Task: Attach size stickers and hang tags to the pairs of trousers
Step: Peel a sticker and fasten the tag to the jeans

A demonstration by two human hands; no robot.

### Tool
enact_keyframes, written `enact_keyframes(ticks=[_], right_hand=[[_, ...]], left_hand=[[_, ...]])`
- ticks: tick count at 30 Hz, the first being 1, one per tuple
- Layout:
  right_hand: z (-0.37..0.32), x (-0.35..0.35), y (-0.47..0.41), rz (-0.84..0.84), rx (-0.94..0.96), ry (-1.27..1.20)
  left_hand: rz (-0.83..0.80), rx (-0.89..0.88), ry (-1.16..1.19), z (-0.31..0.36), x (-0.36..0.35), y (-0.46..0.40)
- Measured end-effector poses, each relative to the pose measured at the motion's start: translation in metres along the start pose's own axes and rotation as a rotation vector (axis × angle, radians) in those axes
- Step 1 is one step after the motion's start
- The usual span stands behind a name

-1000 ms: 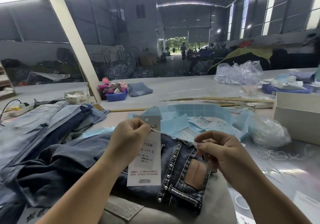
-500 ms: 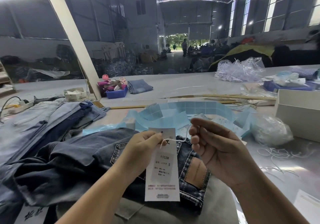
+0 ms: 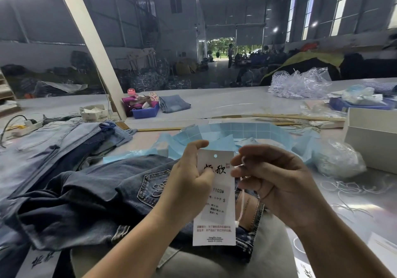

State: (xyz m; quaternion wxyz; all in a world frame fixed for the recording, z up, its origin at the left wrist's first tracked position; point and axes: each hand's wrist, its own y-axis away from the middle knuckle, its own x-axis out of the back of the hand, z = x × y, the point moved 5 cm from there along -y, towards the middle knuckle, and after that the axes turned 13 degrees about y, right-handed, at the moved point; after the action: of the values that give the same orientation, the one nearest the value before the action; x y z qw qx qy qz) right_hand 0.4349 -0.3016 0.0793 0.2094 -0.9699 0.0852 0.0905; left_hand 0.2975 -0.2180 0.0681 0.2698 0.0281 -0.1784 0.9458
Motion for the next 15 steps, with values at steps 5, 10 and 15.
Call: enact_keyframes(ticks=[5,10,15], right_hand=[[0.006,-0.001,0.002,0.079,-0.017,0.264],[0.010,0.001,0.001,0.188,0.025,0.476],[0.014,0.000,0.005,0.266,0.069,0.797]], left_hand=[[0.101,-0.082,-0.142,0.007,0.000,0.002],[0.065,-0.099,-0.129,0.010,-0.008,0.006],[0.020,-0.099,-0.066,0.012,-0.015,0.011]])
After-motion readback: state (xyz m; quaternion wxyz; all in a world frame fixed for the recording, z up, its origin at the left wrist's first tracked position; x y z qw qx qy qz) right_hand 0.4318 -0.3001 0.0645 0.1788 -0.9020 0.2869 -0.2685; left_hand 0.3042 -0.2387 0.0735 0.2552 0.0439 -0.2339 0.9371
